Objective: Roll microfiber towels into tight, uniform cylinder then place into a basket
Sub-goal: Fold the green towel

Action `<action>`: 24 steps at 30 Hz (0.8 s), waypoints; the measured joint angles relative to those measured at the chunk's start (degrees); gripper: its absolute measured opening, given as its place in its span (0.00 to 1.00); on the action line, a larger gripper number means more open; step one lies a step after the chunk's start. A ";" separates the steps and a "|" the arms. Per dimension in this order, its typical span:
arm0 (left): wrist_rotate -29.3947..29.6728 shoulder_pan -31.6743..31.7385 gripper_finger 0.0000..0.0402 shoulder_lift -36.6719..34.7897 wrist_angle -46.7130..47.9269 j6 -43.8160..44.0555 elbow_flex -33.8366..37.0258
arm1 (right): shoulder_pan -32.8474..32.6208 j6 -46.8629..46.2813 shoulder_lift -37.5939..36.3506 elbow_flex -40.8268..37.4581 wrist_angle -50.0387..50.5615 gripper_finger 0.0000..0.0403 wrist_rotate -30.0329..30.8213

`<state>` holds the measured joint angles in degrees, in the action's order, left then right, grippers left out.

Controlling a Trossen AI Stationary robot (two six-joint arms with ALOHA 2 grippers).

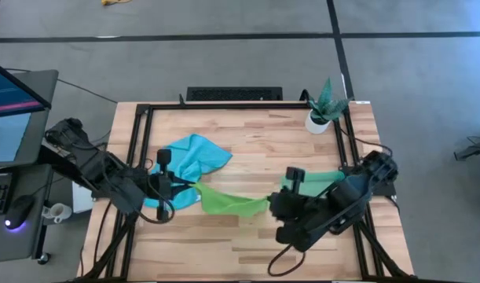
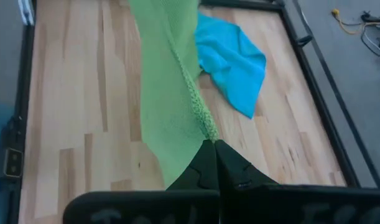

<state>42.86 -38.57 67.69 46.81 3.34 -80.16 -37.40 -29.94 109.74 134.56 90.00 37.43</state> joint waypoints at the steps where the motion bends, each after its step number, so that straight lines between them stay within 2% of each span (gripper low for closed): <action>1: 0.06 0.00 0.00 0.17 -0.02 0.75 -1.05 | -0.14 -0.09 -0.74 0.00 0.02 0.00 0.21; 9: -0.72 -0.07 0.00 2.62 0.77 15.03 -7.59 | -0.11 -4.55 -3.50 -0.02 -0.05 0.00 0.29; 16: -7.79 0.07 0.00 2.83 0.92 28.13 -7.85 | -1.68 -5.57 -3.27 -0.02 -0.11 0.00 -0.04; 24: -11.03 0.09 0.00 2.81 0.82 33.96 -7.85 | -3.16 -5.61 -3.25 -0.02 -1.26 0.00 0.59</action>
<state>31.83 -38.48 70.50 47.63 37.30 -88.01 -40.56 -35.55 106.50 134.54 88.74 38.01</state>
